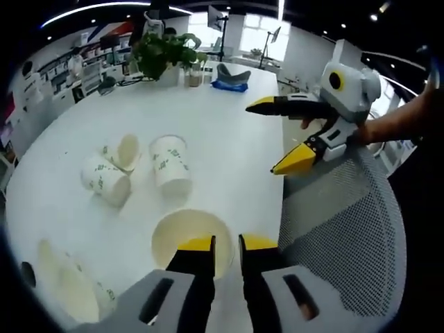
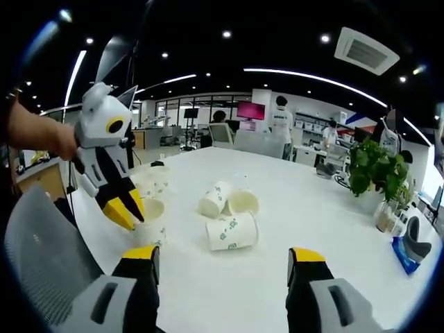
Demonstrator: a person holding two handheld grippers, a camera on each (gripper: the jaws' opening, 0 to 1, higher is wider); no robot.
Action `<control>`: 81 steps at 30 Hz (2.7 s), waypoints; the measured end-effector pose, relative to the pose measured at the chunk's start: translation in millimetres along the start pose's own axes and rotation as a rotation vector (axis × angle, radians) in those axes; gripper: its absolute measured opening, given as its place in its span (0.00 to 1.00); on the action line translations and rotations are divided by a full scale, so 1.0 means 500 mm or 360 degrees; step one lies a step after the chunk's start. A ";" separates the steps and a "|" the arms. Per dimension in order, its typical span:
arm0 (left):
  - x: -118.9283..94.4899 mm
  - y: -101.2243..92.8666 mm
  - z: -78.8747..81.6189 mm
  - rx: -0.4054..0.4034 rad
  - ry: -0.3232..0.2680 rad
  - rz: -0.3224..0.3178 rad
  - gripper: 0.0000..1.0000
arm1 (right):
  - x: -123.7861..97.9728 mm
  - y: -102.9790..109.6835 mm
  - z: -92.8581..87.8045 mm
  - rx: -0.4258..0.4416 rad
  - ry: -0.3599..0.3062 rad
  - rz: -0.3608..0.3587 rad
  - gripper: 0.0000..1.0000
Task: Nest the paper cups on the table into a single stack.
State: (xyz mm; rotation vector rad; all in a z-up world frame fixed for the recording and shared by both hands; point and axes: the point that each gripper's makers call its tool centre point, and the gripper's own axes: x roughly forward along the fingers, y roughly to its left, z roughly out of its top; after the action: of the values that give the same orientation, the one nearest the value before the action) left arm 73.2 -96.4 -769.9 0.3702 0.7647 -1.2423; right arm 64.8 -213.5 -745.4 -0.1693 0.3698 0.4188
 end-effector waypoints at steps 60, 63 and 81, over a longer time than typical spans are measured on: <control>-0.149 0.248 -0.094 -0.0153 -0.0150 0.0607 0.16 | 0.001 0.002 -0.002 -0.0030 -0.0004 0.0024 0.77; -0.139 0.256 -0.099 -0.0164 -0.0138 0.0608 0.15 | 0.002 0.003 -0.003 -0.0033 0.0000 0.0025 0.77; -0.125 0.266 -0.119 -0.0199 -0.0105 0.0643 0.02 | 0.002 0.004 -0.003 -0.0040 0.0008 0.0022 0.76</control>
State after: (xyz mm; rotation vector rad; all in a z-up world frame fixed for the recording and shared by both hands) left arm 171.8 26.5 -787.9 0.3585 0.6678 -0.8200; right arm 64.4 -211.4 -747.3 -0.1926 0.3707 0.4371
